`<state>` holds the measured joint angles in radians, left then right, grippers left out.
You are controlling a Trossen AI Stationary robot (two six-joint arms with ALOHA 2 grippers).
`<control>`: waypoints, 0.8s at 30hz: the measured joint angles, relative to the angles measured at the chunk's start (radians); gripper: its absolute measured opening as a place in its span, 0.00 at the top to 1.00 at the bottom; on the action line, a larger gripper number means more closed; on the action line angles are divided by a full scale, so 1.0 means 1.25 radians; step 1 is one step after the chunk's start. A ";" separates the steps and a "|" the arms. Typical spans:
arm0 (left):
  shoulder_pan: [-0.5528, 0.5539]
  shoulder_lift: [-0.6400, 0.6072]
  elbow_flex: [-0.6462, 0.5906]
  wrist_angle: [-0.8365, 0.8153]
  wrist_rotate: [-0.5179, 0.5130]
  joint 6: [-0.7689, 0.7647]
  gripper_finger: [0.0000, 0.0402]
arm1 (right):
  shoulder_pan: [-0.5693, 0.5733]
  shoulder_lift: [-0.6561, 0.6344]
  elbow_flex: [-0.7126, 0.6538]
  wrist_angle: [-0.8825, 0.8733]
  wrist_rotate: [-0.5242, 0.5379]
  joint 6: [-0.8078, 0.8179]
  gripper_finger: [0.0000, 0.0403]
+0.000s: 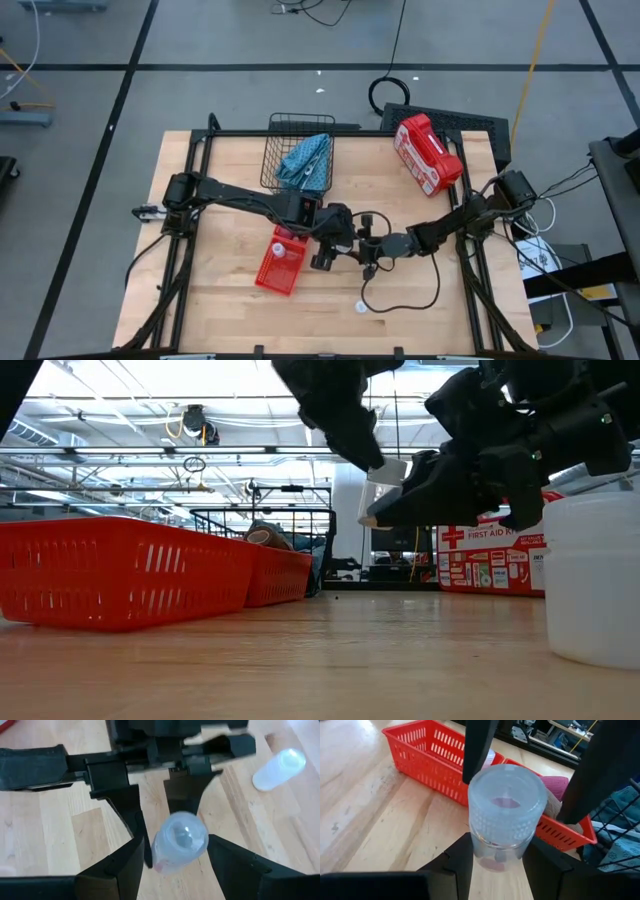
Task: Pick & place medical supplies in basket/bin
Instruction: Put the transparent pill bottle into the bottom red bin
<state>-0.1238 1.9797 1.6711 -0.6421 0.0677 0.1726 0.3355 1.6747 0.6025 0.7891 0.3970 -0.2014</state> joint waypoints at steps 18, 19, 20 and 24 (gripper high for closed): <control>-0.028 -0.010 0.000 -0.029 0.001 0.074 0.44 | 0.000 -0.053 -0.001 -0.005 -0.050 0.003 0.66; -0.027 -0.012 0.000 -0.029 0.008 0.068 0.44 | 0.001 -0.053 -0.001 -0.006 -0.050 0.003 0.66; -0.027 -0.014 0.000 -0.030 0.008 0.067 0.44 | 0.000 -0.053 0.000 -0.004 -0.049 0.003 0.66; -0.027 -0.022 0.000 -0.033 0.009 0.064 0.44 | 0.000 -0.054 0.000 -0.004 -0.049 0.002 0.66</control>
<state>-0.1581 1.9517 1.6707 -0.6828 0.0786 0.2528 0.3359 1.6073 0.6025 0.7842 0.3360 -0.1986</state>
